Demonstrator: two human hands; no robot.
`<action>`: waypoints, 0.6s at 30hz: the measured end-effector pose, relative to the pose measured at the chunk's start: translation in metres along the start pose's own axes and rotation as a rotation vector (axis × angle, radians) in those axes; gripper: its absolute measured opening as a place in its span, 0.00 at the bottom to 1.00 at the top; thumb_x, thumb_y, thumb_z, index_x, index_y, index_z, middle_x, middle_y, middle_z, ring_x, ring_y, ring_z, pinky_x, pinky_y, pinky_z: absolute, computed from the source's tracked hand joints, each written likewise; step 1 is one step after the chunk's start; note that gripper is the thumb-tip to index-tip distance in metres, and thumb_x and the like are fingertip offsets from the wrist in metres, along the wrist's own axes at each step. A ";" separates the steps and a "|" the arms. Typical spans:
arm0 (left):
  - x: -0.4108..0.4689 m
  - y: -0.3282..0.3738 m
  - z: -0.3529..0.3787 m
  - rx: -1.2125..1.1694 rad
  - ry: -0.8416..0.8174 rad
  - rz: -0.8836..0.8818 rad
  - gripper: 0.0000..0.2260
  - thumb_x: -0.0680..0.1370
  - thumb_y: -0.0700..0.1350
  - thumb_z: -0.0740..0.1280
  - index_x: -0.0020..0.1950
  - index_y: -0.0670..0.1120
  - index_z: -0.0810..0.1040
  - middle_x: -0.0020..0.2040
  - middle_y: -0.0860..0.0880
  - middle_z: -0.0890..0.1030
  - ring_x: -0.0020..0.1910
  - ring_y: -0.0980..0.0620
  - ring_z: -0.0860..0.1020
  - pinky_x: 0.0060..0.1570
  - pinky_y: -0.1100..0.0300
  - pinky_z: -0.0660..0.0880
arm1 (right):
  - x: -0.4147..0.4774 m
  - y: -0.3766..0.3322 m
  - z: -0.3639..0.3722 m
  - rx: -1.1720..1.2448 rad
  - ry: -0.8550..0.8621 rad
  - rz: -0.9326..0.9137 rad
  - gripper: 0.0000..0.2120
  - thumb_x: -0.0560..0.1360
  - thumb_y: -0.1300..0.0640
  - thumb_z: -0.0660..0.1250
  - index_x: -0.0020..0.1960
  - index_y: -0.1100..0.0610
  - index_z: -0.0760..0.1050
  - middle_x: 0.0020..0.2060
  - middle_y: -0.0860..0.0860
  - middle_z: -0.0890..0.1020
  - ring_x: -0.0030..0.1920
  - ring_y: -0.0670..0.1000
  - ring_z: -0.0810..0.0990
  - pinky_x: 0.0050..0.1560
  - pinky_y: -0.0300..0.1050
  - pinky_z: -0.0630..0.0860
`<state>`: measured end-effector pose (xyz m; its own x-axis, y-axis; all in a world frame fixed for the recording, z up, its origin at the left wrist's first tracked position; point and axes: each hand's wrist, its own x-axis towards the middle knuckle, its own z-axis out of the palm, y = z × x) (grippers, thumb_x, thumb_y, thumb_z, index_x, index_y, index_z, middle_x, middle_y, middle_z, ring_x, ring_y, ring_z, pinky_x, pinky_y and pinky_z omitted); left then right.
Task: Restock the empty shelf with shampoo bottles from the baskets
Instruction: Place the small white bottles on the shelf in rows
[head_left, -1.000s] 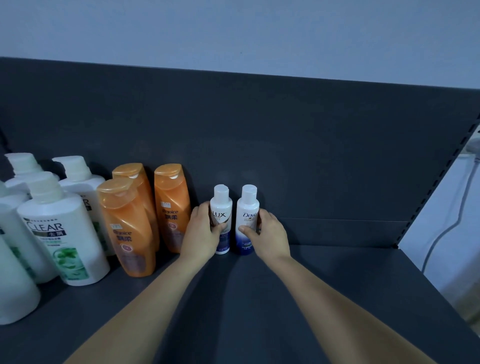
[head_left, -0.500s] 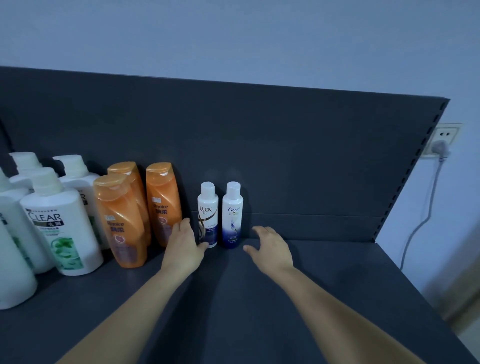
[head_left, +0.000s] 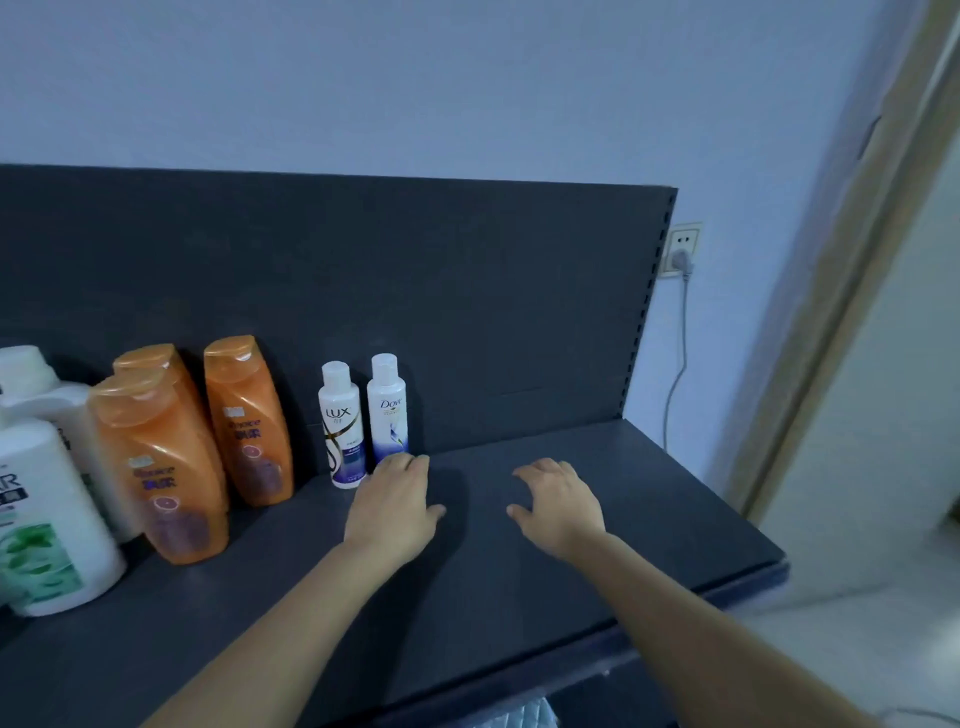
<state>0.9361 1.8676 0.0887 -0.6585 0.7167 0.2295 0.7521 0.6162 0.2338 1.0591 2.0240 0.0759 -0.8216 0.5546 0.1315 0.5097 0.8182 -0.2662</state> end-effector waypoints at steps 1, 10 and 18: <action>-0.002 0.005 -0.001 0.018 -0.002 0.056 0.23 0.76 0.54 0.67 0.67 0.44 0.69 0.64 0.47 0.72 0.66 0.48 0.69 0.62 0.54 0.70 | -0.010 0.003 -0.005 -0.006 0.015 0.043 0.24 0.79 0.48 0.64 0.73 0.53 0.67 0.70 0.50 0.70 0.70 0.52 0.66 0.65 0.49 0.71; -0.055 0.065 -0.003 -0.025 -0.068 0.455 0.24 0.78 0.52 0.65 0.70 0.44 0.66 0.70 0.46 0.69 0.72 0.47 0.63 0.67 0.53 0.64 | -0.144 0.021 -0.033 -0.087 0.090 0.420 0.22 0.77 0.49 0.66 0.68 0.55 0.72 0.64 0.54 0.75 0.67 0.58 0.70 0.64 0.51 0.71; -0.134 0.156 0.017 -0.118 -0.153 0.773 0.22 0.77 0.52 0.66 0.67 0.44 0.69 0.65 0.46 0.73 0.68 0.47 0.67 0.62 0.54 0.67 | -0.300 0.045 -0.052 -0.142 0.122 0.750 0.24 0.79 0.48 0.64 0.73 0.52 0.68 0.67 0.53 0.73 0.69 0.55 0.68 0.64 0.50 0.69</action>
<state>1.1427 1.8731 0.0783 0.0662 0.9691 0.2375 0.9811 -0.1066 0.1618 1.3413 1.9023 0.0746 -0.2135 0.9744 0.0709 0.9536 0.2237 -0.2017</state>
